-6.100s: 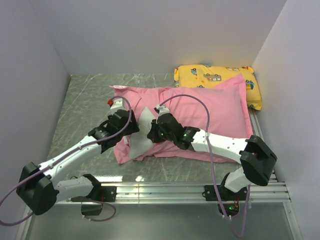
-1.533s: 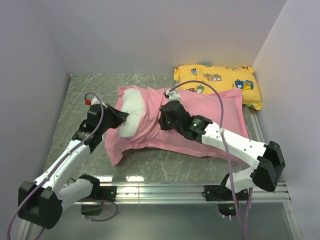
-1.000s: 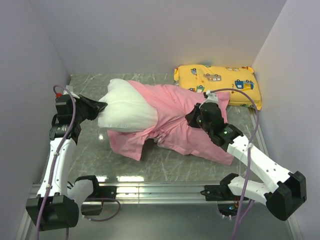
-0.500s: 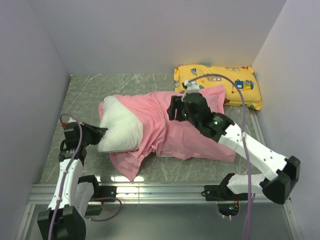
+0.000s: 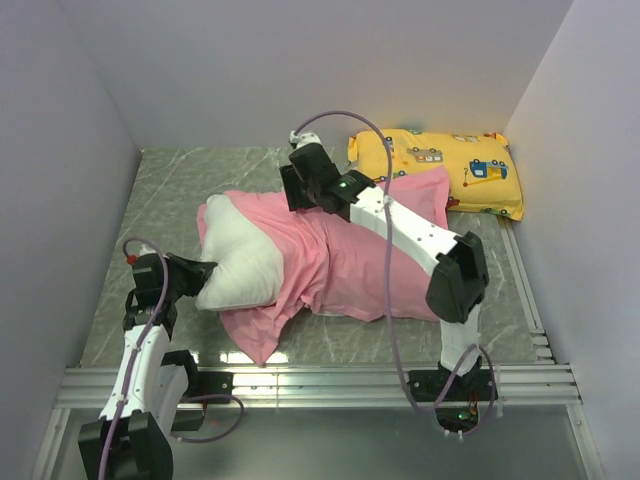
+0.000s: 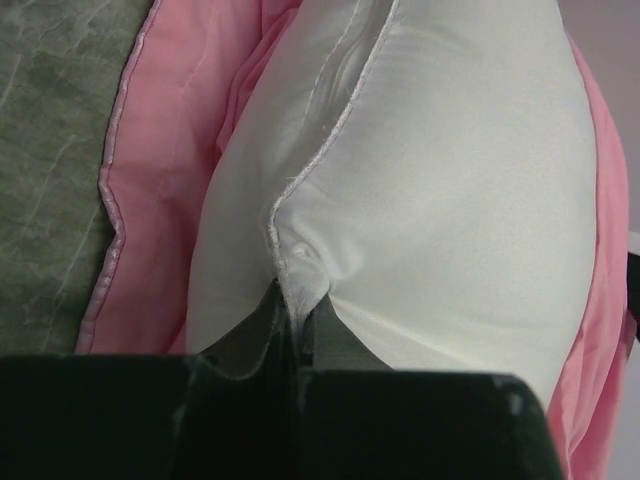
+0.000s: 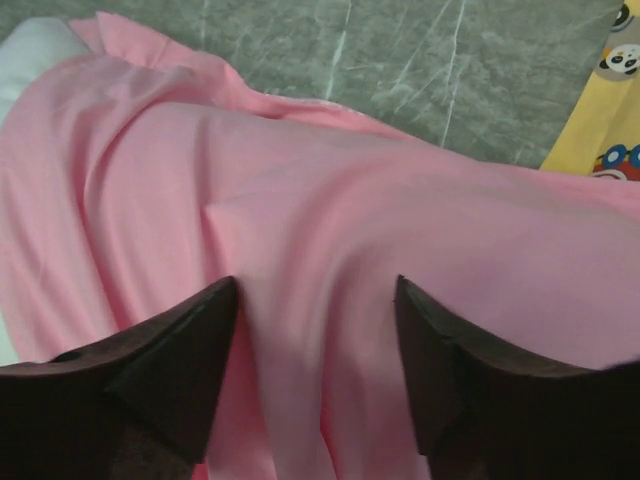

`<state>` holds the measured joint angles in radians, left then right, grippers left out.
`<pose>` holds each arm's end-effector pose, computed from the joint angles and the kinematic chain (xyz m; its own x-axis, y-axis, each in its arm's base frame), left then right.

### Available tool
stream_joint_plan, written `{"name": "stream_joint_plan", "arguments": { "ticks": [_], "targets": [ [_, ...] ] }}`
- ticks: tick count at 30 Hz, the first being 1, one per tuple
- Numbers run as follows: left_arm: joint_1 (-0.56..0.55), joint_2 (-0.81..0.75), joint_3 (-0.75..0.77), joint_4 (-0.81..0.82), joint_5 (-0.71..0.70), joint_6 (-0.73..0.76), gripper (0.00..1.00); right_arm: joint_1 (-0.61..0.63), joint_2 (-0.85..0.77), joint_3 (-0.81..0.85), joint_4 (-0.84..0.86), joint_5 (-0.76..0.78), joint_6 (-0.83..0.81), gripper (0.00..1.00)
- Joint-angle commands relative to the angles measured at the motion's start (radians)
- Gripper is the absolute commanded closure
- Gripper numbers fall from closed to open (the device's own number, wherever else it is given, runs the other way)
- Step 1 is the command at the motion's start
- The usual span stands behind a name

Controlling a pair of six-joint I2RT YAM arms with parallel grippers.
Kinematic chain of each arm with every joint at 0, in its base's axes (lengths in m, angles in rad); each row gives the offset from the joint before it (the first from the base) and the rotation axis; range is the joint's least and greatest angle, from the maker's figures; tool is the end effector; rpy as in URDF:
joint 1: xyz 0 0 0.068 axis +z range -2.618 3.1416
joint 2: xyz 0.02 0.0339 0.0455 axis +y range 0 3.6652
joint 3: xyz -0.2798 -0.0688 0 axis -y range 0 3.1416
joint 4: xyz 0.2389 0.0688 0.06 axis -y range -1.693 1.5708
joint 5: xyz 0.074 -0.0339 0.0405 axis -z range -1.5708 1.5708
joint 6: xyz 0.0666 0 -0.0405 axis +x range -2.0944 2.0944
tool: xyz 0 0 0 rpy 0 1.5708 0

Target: Remove the pillowcase from the pillow

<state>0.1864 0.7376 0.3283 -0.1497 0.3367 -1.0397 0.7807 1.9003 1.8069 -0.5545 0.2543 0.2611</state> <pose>0.1731 0.0103 0.1891 -0.3505 -0.8943 -0.2783 -0.3986 0.4113 -0.8197 0.3417 0.3149 0.3321 -0.5533 -0.1964 -0.8095 -0.4097 0.9103 0.0592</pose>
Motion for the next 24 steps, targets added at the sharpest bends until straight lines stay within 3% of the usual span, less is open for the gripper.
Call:
{"name": "stream_joint_plan", "arguments": {
  "ticks": [1,2,5,7,11,15,21,24],
  "targets": [
    [0.001,0.005,-0.003,-0.06,-0.027,0.007,1.0,0.006,0.083,0.132,-0.094,0.069,-0.02,0.39],
    [-0.001,-0.001,0.006,-0.071,-0.027,0.015,1.0,-0.01,0.1,0.164,-0.137,0.12,-0.019,0.59],
    [0.002,-0.029,0.07,-0.123,-0.039,0.033,1.0,-0.087,0.099,0.126,-0.16,0.189,0.019,0.93],
    [0.002,-0.047,0.1,-0.166,-0.051,0.046,1.0,-0.153,0.038,0.06,-0.116,0.181,0.055,1.0],
    [0.002,-0.082,0.173,-0.229,-0.057,0.059,1.0,-0.317,-0.069,-0.121,-0.052,0.166,0.096,1.0],
    [0.002,-0.141,0.236,-0.307,-0.087,0.076,1.0,-0.469,-0.121,-0.185,-0.027,0.142,0.127,1.0],
    [0.002,-0.152,0.331,-0.32,-0.156,0.098,1.0,-0.474,-0.187,-0.242,0.011,0.024,0.125,1.0],
    [0.002,-0.097,0.347,-0.262,-0.116,0.079,1.0,-0.375,-0.295,-0.261,0.016,0.037,0.107,0.71]
  ]
}}
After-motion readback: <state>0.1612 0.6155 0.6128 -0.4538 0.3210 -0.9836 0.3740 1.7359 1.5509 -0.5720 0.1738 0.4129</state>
